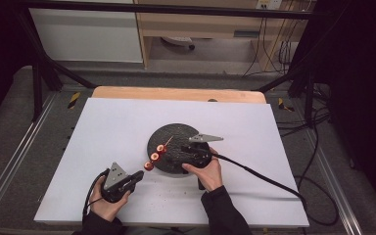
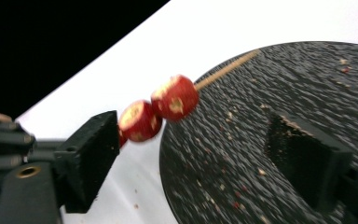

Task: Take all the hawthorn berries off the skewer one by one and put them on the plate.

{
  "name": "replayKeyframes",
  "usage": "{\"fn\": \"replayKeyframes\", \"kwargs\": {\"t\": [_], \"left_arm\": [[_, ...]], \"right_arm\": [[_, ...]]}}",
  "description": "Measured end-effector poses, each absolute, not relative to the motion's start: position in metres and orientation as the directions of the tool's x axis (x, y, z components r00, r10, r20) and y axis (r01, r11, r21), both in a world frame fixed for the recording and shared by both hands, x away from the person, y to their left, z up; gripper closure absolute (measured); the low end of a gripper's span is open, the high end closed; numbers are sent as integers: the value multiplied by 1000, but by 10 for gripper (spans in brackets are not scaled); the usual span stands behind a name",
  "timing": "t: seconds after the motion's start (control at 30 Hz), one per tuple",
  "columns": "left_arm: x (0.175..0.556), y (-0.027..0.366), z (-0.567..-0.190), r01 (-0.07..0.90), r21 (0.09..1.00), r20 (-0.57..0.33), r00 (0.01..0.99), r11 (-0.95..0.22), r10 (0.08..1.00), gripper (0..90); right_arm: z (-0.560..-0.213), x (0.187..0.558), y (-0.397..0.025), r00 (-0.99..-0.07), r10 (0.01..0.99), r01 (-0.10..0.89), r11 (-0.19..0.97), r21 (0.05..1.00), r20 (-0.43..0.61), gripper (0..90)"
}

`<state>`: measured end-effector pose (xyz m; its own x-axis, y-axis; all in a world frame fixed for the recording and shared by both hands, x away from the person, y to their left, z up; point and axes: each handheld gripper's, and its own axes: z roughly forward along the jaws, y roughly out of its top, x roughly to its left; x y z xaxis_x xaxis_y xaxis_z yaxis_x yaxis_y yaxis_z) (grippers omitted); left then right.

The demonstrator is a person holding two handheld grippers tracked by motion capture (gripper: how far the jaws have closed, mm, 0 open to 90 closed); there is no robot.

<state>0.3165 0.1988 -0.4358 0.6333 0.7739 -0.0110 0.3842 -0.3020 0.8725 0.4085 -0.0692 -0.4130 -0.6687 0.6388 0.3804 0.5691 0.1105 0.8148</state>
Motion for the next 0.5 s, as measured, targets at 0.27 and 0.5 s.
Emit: {"fn": "replayKeyframes", "kwargs": {"t": [0.27,0.5], "left_arm": [[313,192,-435,368,876,-2,649,-312,761,883],[312,190,-435,364,877,1,650,-313,760,883]], "right_arm": [[-412,415,-64,-632,618,609,23,793,467,354],[-413,419,-64,-606,615,637,-6,771,505,458]]}}
